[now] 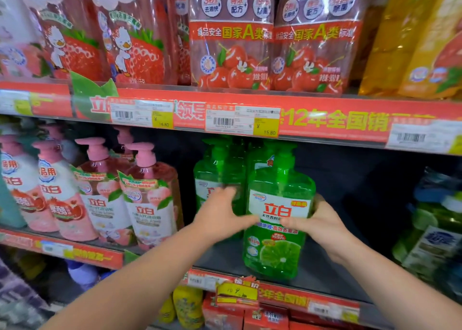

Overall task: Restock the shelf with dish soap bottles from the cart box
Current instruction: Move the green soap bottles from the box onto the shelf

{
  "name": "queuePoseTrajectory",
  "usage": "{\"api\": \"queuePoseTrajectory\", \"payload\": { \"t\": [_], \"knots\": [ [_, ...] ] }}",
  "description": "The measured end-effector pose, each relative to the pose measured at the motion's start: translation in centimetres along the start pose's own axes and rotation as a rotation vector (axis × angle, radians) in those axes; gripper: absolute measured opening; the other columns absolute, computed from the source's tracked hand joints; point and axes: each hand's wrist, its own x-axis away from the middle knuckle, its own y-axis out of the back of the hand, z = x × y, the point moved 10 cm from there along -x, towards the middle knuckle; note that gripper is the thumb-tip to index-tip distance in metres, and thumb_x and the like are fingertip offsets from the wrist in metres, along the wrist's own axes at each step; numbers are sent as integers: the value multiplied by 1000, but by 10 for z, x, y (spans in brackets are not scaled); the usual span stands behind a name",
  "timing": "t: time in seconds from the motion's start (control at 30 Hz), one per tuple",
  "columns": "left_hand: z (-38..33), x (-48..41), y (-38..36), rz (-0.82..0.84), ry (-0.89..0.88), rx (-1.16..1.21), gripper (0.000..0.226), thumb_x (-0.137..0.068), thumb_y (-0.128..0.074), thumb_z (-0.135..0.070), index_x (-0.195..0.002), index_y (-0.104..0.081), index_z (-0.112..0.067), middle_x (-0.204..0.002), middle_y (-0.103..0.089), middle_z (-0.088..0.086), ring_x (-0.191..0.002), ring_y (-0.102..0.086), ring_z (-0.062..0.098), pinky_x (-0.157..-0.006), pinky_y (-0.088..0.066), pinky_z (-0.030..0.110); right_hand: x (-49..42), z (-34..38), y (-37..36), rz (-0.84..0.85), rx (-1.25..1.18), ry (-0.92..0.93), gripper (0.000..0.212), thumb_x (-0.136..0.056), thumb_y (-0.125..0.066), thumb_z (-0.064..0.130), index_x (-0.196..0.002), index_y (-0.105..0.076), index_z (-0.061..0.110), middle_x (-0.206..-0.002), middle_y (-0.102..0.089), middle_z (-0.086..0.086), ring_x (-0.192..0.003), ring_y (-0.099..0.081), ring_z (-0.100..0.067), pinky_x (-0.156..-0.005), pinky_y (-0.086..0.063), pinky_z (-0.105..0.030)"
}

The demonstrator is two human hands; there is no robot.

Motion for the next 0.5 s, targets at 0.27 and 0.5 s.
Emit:
{"api": "queuePoseTrajectory", "payload": {
  "t": [0.27, 0.5],
  "knots": [
    [-30, -10, 52, -369, -395, -685, 70, -43, -89, -31, -107, -71, -12, -116, -66, 16, -110, -58, 45, -82, -48, 62, -17, -23, 10, -75, 61, 1, 65, -58, -85, 2, -109, -51, 25, -91, -69, 9, -81, -67, -5, -59, -51, -17],
    [-6, -18, 39, -240, -346, -671, 72, -76, -74, -21, -141, -42, -24, -155, -18, -2, -130, -36, 52, -100, -34, 65, -39, -22, 0, 19, 171, 21, 76, -61, -86, 11, -120, -44, 32, -101, -65, 13, -87, -62, 3, -63, -46, -8]
  ]
}}
